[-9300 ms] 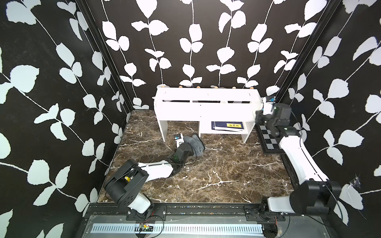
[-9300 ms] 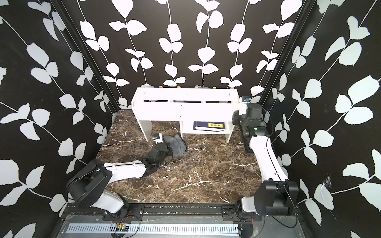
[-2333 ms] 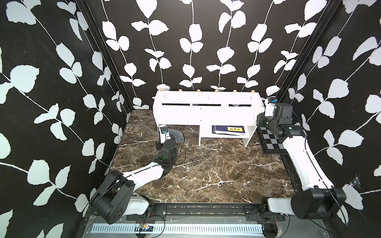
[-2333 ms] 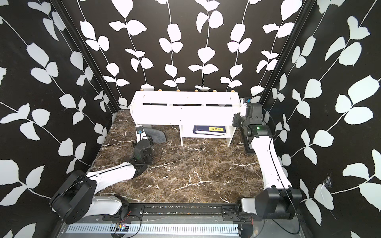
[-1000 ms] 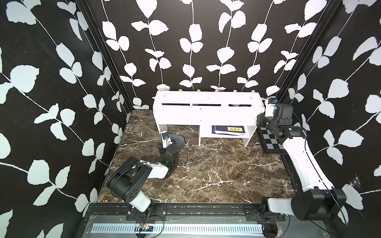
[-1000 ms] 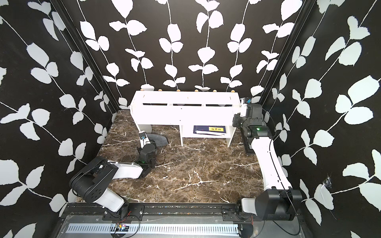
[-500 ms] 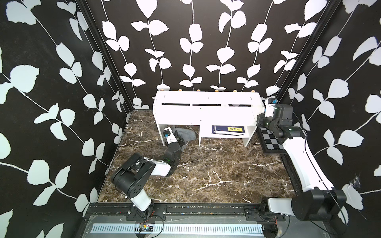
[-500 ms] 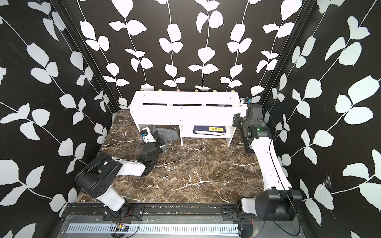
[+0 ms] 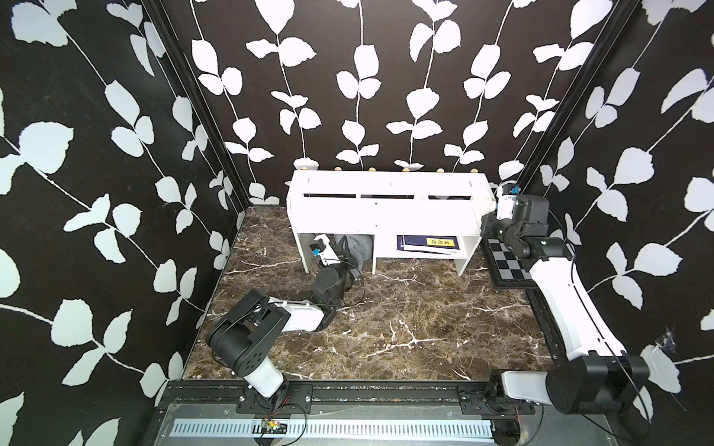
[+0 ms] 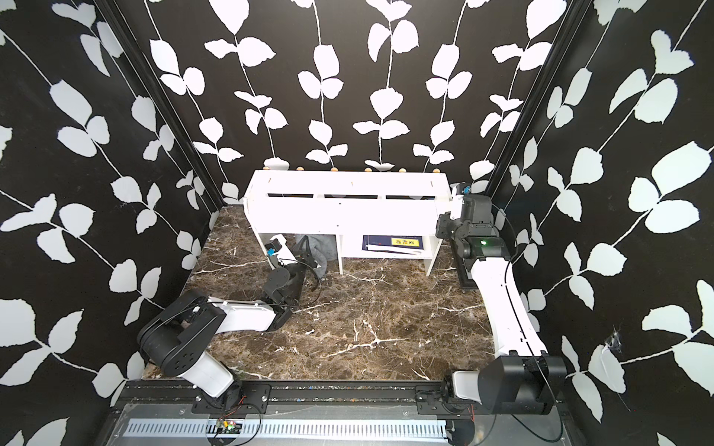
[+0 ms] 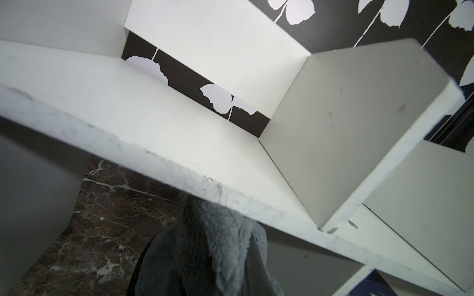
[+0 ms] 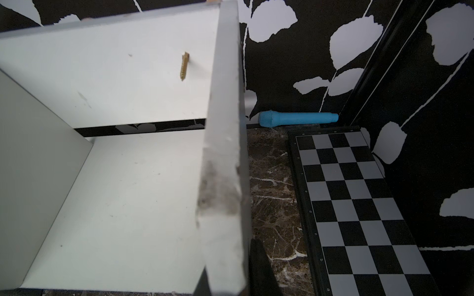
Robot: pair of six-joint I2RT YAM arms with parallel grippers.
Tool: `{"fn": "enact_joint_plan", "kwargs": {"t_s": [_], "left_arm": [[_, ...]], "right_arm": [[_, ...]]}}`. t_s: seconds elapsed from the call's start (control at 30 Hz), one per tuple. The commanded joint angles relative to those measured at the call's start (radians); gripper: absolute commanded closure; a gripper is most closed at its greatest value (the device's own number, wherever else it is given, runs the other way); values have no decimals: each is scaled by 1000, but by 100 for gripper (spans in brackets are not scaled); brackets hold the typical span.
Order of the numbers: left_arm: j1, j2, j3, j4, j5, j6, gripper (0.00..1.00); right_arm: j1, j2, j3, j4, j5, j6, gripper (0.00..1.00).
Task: Wipe the bookshelf clean with a cloth
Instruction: Wipe the dust from the shelf.
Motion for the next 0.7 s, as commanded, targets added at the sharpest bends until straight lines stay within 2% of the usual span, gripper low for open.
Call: {"fn": "enact_joint_plan", "kwargs": {"t_s": [0.0,0.17,0.33,0.4,0.53,0.67], "left_arm": [[-6,-57,35,20,69,11,100],[-11,-12,3,10,73,-8,100],[-13,73,-14,48,186,-83,100],[-52,105,-13,47,208,-94,100],[-65,160,3,40,235,-96,100],[-64,111,29,0,229,-44,100]], "right_arm": [[-1,-67,22,126,-156,183,100],[0,-68,15,131,-162,182,100],[0,-65,4,134,-161,178,100],[0,-62,2,134,-164,180,100],[0,-61,0,139,-169,181,100],[0,-65,5,131,-167,173,100]]}}
